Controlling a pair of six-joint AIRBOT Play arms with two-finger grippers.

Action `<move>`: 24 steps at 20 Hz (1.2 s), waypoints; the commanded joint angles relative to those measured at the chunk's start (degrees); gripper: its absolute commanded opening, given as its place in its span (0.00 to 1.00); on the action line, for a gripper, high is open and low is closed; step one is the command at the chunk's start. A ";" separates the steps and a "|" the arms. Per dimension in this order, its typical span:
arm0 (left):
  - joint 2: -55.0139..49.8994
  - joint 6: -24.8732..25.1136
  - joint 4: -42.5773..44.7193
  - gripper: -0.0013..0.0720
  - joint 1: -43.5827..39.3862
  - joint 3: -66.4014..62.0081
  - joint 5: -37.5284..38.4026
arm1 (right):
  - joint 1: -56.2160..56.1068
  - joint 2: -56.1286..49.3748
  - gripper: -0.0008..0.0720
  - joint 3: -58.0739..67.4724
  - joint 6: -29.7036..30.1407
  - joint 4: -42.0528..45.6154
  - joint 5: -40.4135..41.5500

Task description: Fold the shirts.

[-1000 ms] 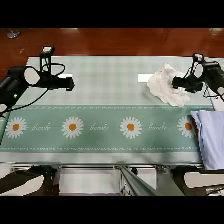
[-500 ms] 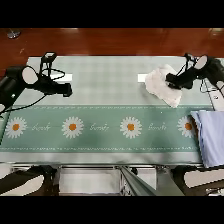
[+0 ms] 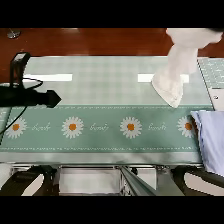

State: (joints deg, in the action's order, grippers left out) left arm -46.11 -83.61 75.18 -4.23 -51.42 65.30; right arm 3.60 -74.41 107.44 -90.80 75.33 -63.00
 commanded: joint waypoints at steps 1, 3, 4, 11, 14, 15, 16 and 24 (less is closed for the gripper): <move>11.15 -2.03 -3.91 0.98 0.20 7.26 -0.31 | -3.45 5.81 0.03 9.51 2.19 -0.17 -0.07; 13.92 -2.62 -3.96 0.98 0.20 9.88 -1.88 | -7.06 7.17 0.03 13.64 2.93 1.49 0.07; 14.43 -2.60 -4.28 0.98 0.20 10.45 -3.23 | -9.07 8.04 0.03 14.27 2.91 1.53 -0.07; 12.22 -2.58 -6.45 0.97 0.17 10.43 -8.15 | -31.76 10.80 0.03 2.78 -0.17 3.37 -5.88; 10.45 -2.56 -6.45 0.97 0.20 10.43 -8.41 | -40.41 7.08 0.03 -12.87 -3.78 2.10 0.09; 9.84 -2.54 -6.43 0.97 0.20 10.43 -8.57 | -42.75 4.31 0.03 -16.96 -4.70 0.83 3.26; 9.31 -2.54 -6.45 0.98 0.20 10.43 -8.81 | -44.44 0.68 0.03 -19.45 -5.14 -0.96 5.97; 6.36 -2.58 -8.04 0.97 0.17 10.43 -9.16 | -42.95 -17.70 0.87 -19.45 -0.70 -24.65 8.74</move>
State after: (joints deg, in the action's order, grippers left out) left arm -38.81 -86.19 68.29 -4.05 -41.01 56.23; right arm -41.10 -88.49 88.18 -94.30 60.10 -53.69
